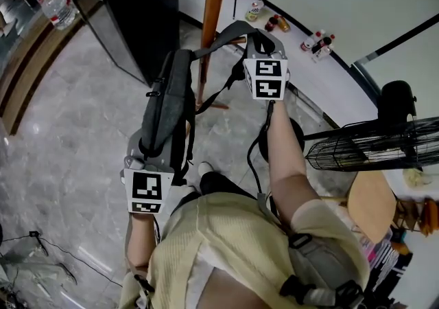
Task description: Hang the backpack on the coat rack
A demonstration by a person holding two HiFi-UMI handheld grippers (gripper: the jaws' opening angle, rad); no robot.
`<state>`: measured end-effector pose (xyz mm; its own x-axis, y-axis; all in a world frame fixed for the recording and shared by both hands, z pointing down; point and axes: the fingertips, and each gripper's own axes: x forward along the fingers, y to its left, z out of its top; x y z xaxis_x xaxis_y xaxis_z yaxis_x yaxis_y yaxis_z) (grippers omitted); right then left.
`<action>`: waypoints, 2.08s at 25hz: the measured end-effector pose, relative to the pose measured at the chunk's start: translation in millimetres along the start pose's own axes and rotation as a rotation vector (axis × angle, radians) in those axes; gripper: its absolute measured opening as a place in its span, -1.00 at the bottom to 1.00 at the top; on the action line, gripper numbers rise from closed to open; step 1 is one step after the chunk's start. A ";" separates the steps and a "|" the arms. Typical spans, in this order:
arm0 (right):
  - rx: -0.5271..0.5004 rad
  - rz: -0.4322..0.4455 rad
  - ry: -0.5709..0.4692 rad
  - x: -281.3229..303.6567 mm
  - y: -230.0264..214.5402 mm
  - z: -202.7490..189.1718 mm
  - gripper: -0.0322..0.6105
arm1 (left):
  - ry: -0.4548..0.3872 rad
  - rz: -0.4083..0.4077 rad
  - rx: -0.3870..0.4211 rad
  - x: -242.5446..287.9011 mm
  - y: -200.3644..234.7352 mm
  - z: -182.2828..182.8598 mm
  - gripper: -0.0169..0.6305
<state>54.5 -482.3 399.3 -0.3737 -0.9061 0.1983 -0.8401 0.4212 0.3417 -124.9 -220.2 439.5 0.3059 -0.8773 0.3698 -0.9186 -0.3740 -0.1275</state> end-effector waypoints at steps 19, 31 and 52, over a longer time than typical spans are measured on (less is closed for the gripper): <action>0.011 0.028 0.037 6.5 25.2 -25.7 -0.78 | -0.015 -0.022 -0.001 16.8 -21.7 -43.6 -0.75; 0.037 0.001 0.027 5.4 29.0 -26.8 -0.77 | -0.028 -0.033 -0.042 33.2 -36.1 -70.9 -0.74; 0.032 -0.060 -0.052 -4.2 31.5 -12.4 -0.75 | 0.128 -0.104 -0.111 71.5 -56.7 -135.8 -0.68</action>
<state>34.5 -464.8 420.6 -0.3417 -0.9307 0.1302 -0.8735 0.3656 0.3215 -84.8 -220.9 598.1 0.3729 -0.7876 0.4906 -0.9078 -0.4190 0.0174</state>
